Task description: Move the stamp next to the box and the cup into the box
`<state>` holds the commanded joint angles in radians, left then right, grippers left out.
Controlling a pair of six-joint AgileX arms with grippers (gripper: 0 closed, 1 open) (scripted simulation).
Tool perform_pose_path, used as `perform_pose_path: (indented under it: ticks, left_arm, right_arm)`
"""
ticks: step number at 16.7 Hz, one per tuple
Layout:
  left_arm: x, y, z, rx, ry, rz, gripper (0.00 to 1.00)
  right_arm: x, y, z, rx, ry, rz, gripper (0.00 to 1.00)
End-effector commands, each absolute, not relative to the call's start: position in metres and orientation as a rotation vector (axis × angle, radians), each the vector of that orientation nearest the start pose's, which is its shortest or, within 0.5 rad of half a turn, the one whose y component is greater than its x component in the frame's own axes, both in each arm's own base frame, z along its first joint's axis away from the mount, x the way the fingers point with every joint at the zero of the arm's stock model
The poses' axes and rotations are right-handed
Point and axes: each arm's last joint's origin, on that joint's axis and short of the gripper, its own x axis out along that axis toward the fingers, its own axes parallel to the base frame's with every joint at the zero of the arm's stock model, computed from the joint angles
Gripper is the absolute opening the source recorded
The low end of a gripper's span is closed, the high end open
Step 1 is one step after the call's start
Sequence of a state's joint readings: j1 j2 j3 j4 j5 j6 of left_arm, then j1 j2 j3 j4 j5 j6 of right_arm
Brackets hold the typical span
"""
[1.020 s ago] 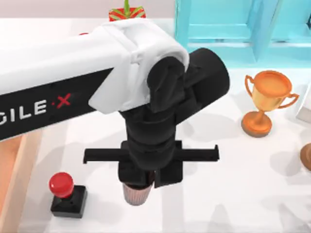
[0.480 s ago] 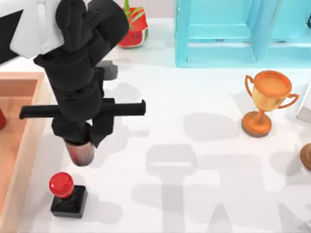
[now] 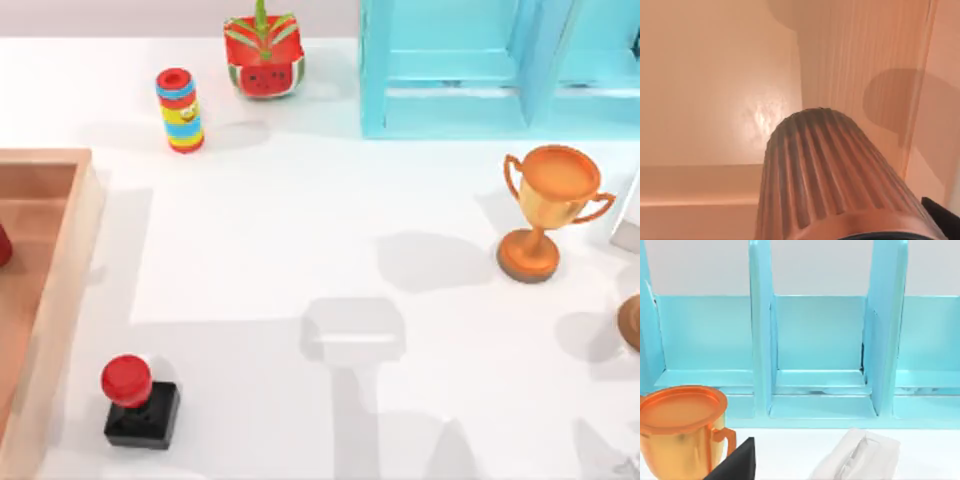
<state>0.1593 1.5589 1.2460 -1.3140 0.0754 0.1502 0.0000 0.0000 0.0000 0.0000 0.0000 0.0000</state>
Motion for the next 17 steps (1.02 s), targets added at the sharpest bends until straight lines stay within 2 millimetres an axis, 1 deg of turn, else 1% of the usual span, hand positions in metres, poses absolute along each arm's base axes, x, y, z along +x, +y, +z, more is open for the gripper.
perform_pose_path:
  ticks: [1, 3, 4, 6, 12, 14, 17]
  left_arm:
    - [0.257, 0.057, 0.246, -0.075, 1.608, -0.063, 0.00]
    - [0.241, 0.077, 0.244, -0.076, 1.598, -0.073, 0.00]
    - [0.235, 0.083, 0.243, -0.074, 1.593, -0.079, 0.00]
    - [0.226, 0.088, 0.241, -0.064, 1.585, -0.092, 0.00]
    - [0.224, 0.088, 0.241, -0.051, 1.585, -0.101, 0.00]
    - [0.220, 0.081, 0.239, -0.020, 1.579, -0.096, 0.00]
    - [0.212, 0.073, 0.231, 0.020, 1.558, -0.094, 0.00]
  right_arm:
    - [0.106, -0.001, 0.160, 0.000, 0.000, 0.000, 1.00]
    - [0.106, -0.001, 0.160, 0.000, 0.000, 0.000, 1.00]
    - [0.106, -0.001, 0.160, 0.000, 0.000, 0.000, 1.00]
    - [0.106, -0.001, 0.160, 0.000, 0.000, 0.000, 1.00]
    - [0.106, -0.001, 0.160, 0.000, 0.000, 0.000, 1.00]
    - [0.106, -0.001, 0.160, 0.000, 0.000, 0.000, 1.00]
    - [0.106, -0.001, 0.160, 0.000, 0.000, 0.000, 1.00]
